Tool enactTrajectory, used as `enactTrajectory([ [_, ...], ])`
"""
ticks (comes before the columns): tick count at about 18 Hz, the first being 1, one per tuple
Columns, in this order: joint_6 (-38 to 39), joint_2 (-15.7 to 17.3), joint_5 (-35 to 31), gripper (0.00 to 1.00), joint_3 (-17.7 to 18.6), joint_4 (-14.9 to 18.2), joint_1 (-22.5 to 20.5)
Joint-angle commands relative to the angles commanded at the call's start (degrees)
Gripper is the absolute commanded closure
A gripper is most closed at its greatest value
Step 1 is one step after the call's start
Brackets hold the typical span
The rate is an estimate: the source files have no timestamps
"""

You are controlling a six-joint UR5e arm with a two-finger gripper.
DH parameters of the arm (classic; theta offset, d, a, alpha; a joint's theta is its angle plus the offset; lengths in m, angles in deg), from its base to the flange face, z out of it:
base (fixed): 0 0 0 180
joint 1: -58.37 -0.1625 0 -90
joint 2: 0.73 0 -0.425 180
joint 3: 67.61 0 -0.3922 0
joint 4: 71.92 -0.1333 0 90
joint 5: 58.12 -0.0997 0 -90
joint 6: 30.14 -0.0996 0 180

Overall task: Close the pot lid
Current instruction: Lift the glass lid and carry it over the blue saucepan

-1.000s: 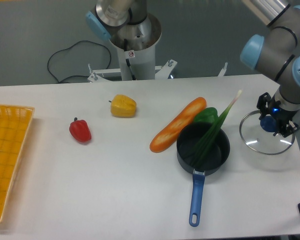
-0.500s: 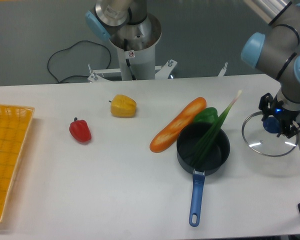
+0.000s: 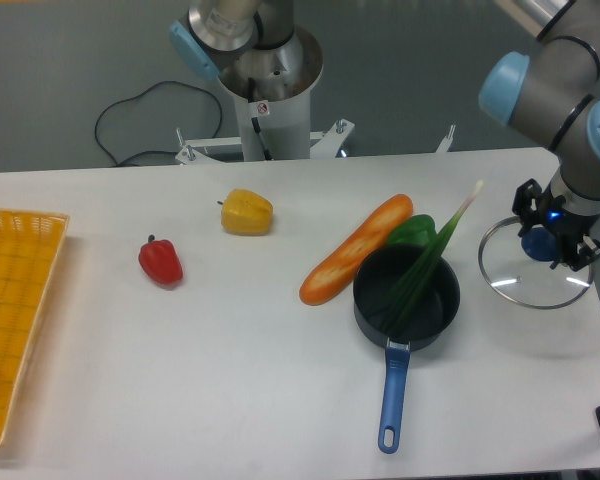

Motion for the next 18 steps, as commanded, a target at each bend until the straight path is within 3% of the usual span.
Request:
enactTrajectory([
  [5,3.24,2.28,-0.35,0.48,0.44,4.66,0.09],
  [18,9.32,4.66,-7.12,0.48,4.48,6.95,4.22],
])
